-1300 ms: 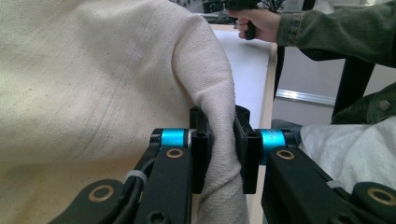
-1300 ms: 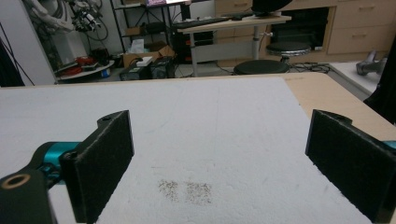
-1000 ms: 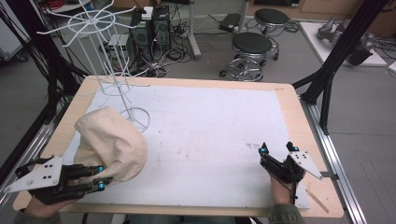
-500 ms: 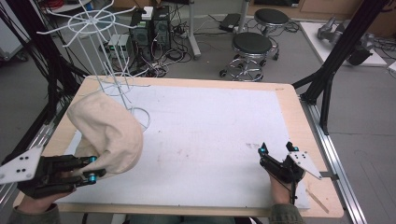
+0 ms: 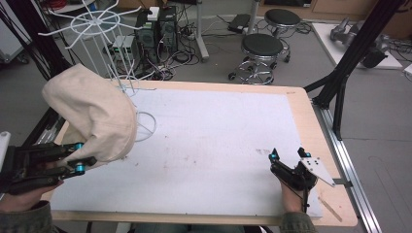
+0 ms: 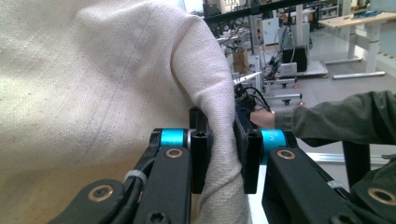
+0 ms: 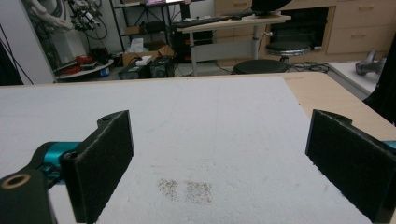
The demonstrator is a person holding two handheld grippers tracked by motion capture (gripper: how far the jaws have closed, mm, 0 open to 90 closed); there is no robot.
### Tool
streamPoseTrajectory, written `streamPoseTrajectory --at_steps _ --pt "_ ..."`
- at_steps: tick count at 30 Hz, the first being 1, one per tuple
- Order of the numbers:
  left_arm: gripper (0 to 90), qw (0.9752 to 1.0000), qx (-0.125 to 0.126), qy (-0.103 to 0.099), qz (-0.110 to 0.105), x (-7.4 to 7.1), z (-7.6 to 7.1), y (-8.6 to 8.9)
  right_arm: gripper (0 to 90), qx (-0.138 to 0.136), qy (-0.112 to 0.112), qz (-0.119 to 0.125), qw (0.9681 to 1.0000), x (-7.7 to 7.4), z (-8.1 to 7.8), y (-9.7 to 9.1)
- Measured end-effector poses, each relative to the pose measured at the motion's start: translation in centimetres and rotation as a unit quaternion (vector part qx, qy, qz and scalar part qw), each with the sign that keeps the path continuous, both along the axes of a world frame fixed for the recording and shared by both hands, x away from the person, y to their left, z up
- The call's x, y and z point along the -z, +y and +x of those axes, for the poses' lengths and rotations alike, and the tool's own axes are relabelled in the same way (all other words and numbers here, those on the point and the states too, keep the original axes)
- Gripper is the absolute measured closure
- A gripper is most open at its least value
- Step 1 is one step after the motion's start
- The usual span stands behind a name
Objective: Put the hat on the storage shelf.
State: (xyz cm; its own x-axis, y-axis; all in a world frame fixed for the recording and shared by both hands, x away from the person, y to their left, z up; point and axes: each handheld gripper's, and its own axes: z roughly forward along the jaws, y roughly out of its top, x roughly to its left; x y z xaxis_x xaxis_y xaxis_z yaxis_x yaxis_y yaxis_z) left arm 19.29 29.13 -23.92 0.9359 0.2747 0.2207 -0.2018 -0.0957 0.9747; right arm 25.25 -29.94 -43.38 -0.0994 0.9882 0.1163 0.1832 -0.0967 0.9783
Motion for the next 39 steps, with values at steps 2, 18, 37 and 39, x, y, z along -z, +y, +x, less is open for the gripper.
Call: streamPoseTrajectory --at_steps 2,18,37,39 --pt "79.0 1.0 0.001 -0.007 0.003 -0.5 -0.1 -0.1 6.6 0.0 0.0 -0.001 1.0 0.0 0.0 0.0" --pt "79.4 0.9985 -0.024 -0.048 -0.006 -5.0 0.5 0.0 6.6 -0.003 0.0 -0.002 1.0 0.0 0.0 0.0" --pt "79.4 0.9933 -0.051 -0.104 -0.001 -12.1 1.4 -0.6 6.6 -0.002 -0.001 -0.001 1.0 0.0 0.0 0.0" --pt "79.4 0.9931 -0.052 -0.106 0.001 -12.3 1.6 -0.6 6.6 -0.003 0.0 -0.001 1.0 0.0 0.0 0.0"
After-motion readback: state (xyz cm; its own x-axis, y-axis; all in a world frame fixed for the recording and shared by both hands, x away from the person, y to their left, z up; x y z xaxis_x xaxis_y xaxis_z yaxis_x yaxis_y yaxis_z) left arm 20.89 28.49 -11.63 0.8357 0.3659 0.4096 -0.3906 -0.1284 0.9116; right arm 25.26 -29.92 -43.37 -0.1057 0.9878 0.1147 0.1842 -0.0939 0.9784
